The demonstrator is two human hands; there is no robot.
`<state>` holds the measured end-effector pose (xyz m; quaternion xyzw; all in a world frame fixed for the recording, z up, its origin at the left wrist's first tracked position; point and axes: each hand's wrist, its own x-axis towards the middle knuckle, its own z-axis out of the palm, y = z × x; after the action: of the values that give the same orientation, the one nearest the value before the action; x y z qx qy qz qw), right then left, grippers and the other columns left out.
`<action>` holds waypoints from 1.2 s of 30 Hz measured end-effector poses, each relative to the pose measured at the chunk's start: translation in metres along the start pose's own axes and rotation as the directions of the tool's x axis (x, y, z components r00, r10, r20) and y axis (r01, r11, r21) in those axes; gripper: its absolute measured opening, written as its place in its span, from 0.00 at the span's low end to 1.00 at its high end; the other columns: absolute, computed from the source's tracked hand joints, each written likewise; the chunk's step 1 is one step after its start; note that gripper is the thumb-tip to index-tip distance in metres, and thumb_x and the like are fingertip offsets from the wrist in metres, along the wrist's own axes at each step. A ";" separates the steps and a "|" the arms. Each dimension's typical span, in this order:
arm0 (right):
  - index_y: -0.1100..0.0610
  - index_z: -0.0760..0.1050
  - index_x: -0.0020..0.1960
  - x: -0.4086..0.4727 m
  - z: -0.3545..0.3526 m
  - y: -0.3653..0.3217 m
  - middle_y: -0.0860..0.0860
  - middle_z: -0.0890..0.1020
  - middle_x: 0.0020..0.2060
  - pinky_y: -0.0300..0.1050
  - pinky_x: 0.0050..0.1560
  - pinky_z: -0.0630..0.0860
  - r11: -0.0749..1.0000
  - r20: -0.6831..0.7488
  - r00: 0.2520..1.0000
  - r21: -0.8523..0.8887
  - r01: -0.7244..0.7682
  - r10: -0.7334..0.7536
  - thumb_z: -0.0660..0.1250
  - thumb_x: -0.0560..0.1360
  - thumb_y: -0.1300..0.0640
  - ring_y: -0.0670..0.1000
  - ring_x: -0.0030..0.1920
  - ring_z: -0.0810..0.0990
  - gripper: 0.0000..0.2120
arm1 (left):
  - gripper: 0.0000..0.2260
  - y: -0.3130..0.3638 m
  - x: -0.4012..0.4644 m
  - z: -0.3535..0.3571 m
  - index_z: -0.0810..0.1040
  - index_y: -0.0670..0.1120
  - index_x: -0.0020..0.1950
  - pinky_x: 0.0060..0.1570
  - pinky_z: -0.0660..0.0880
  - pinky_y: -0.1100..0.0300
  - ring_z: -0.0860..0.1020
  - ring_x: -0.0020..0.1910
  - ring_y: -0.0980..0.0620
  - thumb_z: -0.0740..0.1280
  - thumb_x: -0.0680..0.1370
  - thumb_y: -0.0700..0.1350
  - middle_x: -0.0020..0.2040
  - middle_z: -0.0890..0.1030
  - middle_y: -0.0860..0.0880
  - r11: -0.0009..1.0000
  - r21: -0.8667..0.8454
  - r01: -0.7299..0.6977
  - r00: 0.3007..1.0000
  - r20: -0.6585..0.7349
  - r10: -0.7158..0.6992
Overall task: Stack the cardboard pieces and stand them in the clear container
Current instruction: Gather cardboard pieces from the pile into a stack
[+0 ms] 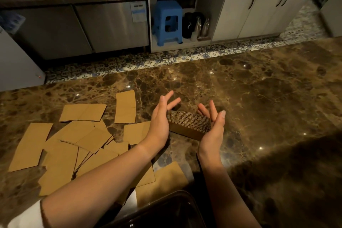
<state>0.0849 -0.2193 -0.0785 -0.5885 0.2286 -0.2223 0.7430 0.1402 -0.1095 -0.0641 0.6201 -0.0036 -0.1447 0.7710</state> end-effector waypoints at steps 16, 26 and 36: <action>0.52 0.76 0.67 -0.002 -0.013 0.001 0.48 0.80 0.63 0.58 0.69 0.73 0.976 0.111 0.994 -0.213 0.044 -0.021 0.56 0.75 0.33 0.46 0.64 0.78 0.31 | 0.17 -0.013 0.011 -0.002 0.74 0.52 0.66 0.61 0.75 0.55 0.80 0.59 0.54 0.58 0.83 0.35 0.60 0.83 0.48 0.996 0.071 -0.054 0.998 0.018 0.052; 0.43 0.64 0.76 0.028 -0.035 -0.052 0.45 0.69 0.72 0.57 0.73 0.50 -0.056 0.679 0.732 -0.729 0.682 0.062 0.68 0.65 0.32 0.51 0.73 0.63 0.41 | 0.17 -0.011 0.007 -0.004 0.77 0.60 0.62 0.54 0.79 0.58 0.82 0.58 0.56 0.59 0.84 0.38 0.60 0.83 0.48 0.997 0.055 -0.046 0.998 0.050 0.043; 0.57 0.50 0.81 0.005 0.000 -0.038 0.55 0.67 0.74 0.54 0.72 0.62 -0.130 0.683 0.726 -0.715 0.687 0.076 0.63 0.72 0.30 0.56 0.72 0.67 0.49 | 0.17 -0.009 0.006 -0.003 0.74 0.48 0.70 0.54 0.74 0.71 0.81 0.57 0.63 0.58 0.84 0.35 0.58 0.83 0.49 0.997 0.069 -0.029 0.998 0.060 0.025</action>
<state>0.0865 -0.2302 -0.0415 -0.9979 -0.0545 -0.0017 0.0360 0.1450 -0.1098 -0.0744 0.6421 -0.0401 -0.1523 0.7502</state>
